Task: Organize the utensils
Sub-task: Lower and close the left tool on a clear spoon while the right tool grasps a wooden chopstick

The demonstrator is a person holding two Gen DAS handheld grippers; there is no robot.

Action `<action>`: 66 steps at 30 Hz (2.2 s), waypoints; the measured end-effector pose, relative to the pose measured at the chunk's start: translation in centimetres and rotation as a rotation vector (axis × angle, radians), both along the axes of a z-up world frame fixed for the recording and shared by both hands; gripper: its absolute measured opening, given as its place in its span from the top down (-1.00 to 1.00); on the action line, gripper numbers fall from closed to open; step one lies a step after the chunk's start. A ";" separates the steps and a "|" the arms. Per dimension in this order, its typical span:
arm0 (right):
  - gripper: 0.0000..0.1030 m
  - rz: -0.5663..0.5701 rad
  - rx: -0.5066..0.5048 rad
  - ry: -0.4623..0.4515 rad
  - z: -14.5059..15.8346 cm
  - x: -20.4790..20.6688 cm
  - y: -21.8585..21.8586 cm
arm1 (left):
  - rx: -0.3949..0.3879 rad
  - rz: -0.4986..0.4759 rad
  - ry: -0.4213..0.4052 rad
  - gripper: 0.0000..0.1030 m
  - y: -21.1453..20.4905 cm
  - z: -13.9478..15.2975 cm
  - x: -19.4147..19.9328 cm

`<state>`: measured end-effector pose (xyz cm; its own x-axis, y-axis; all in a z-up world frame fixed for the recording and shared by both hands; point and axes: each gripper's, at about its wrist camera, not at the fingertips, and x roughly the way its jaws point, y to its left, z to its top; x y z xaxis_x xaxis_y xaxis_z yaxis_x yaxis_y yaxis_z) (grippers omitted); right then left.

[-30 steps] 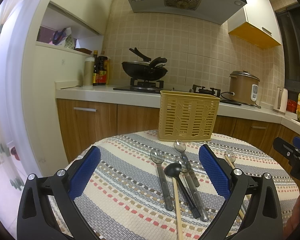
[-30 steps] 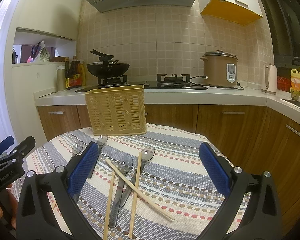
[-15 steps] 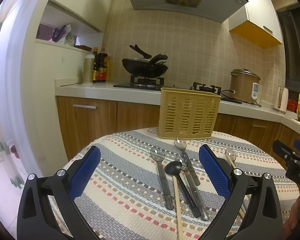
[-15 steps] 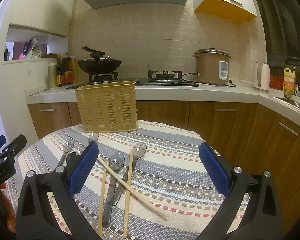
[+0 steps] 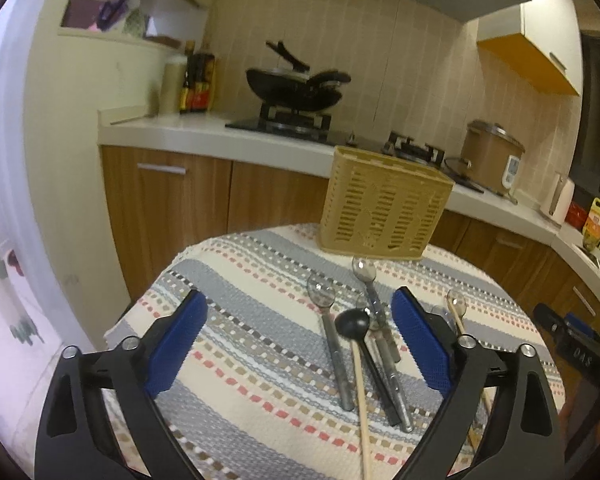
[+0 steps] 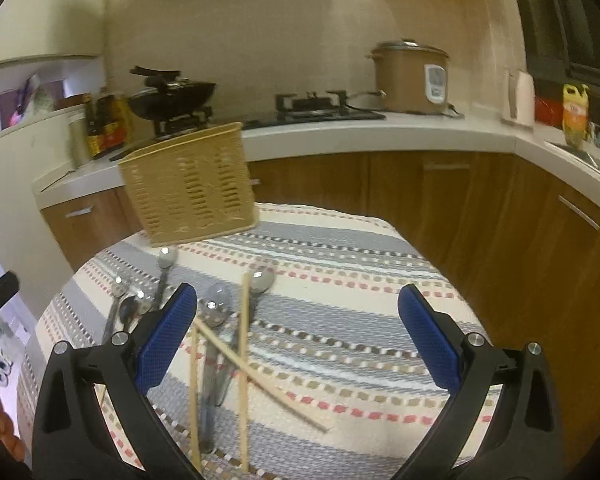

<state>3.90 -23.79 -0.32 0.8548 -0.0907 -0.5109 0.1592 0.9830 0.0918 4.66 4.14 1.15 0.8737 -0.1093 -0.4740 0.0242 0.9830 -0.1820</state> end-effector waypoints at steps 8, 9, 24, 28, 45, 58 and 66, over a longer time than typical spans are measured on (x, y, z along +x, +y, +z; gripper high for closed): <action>-0.84 0.116 -0.001 0.198 0.6 3.7 -0.3 | -0.039 -0.171 0.245 -0.45 0.2 -0.7 4.0; -0.76 0.144 0.020 0.238 0.4 4.4 -0.3 | -0.059 -0.200 0.276 -0.39 0.2 -1.1 4.5; -0.09 0.319 0.138 0.542 -1.3 12.7 0.9 | -0.144 -0.252 0.524 -0.05 -1.2 -5.1 13.7; 0.04 0.287 0.129 0.615 -2.3 13.9 0.1 | -0.103 -0.241 0.574 0.00 -2.1 -6.2 15.3; 0.72 0.341 0.083 0.735 -5.6 15.2 2.8 | -0.109 -0.253 0.612 0.27 -2.8 -7.6 16.4; 0.91 0.322 0.027 0.698 -5.3 14.5 3.0 | -0.148 -0.263 0.646 0.31 -0.5 -7.5 16.6; 0.91 0.334 0.024 0.677 -4.4 14.4 2.1 | 0.018 -0.183 0.631 0.57 -4.1 -7.3 18.0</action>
<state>18.26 -21.65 -4.76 0.3338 0.1360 -0.9328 -0.1172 0.9878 0.1021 22.64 0.02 -6.18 0.3957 -0.2174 -0.8923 0.0855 0.9761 -0.1999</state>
